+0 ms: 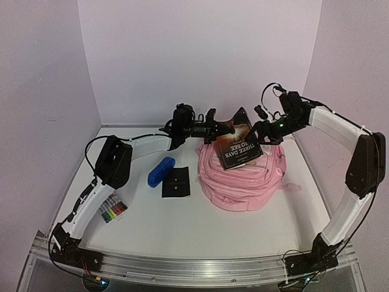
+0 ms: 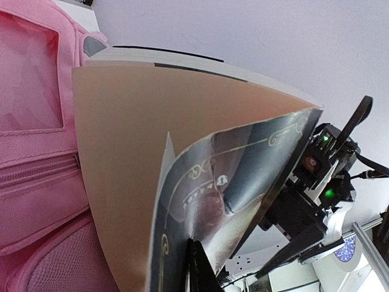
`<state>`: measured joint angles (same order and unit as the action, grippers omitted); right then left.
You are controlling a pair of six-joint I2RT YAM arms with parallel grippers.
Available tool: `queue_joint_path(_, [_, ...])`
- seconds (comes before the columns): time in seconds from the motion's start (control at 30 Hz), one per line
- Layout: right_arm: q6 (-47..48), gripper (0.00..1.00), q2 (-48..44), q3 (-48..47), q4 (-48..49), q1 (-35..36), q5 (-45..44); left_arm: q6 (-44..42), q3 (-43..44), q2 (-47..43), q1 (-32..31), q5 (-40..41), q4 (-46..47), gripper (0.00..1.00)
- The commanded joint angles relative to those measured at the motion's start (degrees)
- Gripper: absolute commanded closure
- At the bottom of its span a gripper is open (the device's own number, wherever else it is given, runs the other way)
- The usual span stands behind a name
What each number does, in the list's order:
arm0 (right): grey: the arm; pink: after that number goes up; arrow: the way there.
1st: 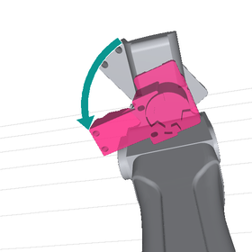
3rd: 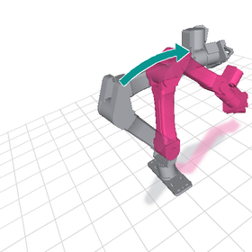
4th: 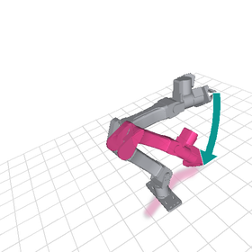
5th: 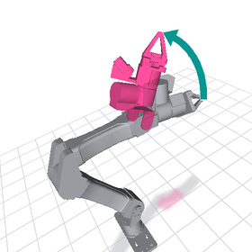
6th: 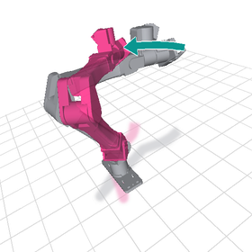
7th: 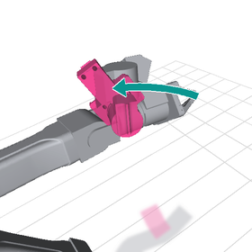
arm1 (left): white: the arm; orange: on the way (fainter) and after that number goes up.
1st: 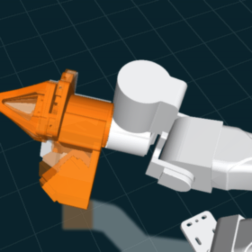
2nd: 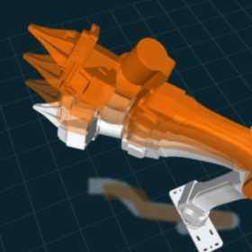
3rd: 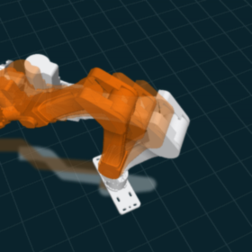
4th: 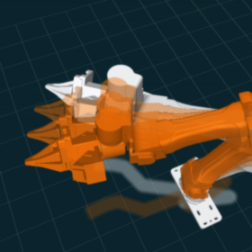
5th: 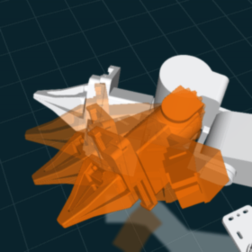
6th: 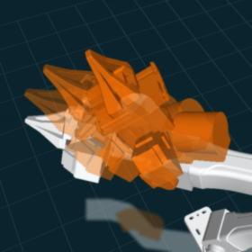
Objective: Pack the student bag
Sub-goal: Pick up the book from the center of the board.
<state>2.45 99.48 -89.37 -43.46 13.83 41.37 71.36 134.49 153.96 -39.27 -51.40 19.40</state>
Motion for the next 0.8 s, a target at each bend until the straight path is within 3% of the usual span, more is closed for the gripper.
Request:
queue_joint_path(0.0, [3.7, 0.41, 1.9, -1.3, -0.9, 1.7, -9.9, -2.5, 2.7, 1.8, -0.5, 0.0, -4.6, 0.94])
queue_joint_path(0.07, [3.6, 0.62, 3.1, -1.1, -1.7, 1.7, -10.1, -3.9, 0.7, -0.2, -0.5, -0.4, -4.8, 0.88])
queue_joint_path(0.13, [3.1, 0.77, 3.3, -2.2, -2.9, 1.7, -7.2, -5.8, -2.7, -2.9, 0.0, -0.6, -5.8, 0.65])
queue_joint_path(0.23, [4.9, 0.92, 2.7, -5.4, -5.1, 1.7, -6.5, -10.9, -12.5, -11.0, 2.6, 0.9, -9.0, 0.43])
queue_joint_path(0.3, [8.0, 0.99, 3.0, -9.7, -8.2, 1.6, -7.2, -16.4, -22.0, -19.1, 4.8, 3.1, -10.0, 0.22])
queue_joint_path(0.37, [9.5, 1.00, 2.5, -12.3, -10.3, 1.6, -7.6, -24.2, -27.4, -27.1, 7.1, 6.1, -17.2, 0.03])
queue_joint_path(0.47, [11.5, 1.00, 0.4, -15.8, -15.1, 1.8, -4.7, -36.7, -26.0, -33.7, 9.9, 8.0, -33.2, 0.00])
queue_joint_path(0.53, [15.0, 1.00, 0.1, -18.8, -20.9, 2.2, -3.2, -43.9, -25.0, -36.9, 11.3, 7.0, -39.1, 0.00])
queue_joint_path(0.77, [33.3, 1.00, -2.1, -22.2, -40.4, 5.4, -4.5, -57.9, -26.2, -44.0, 10.8, -1.9, -48.4, 0.00])
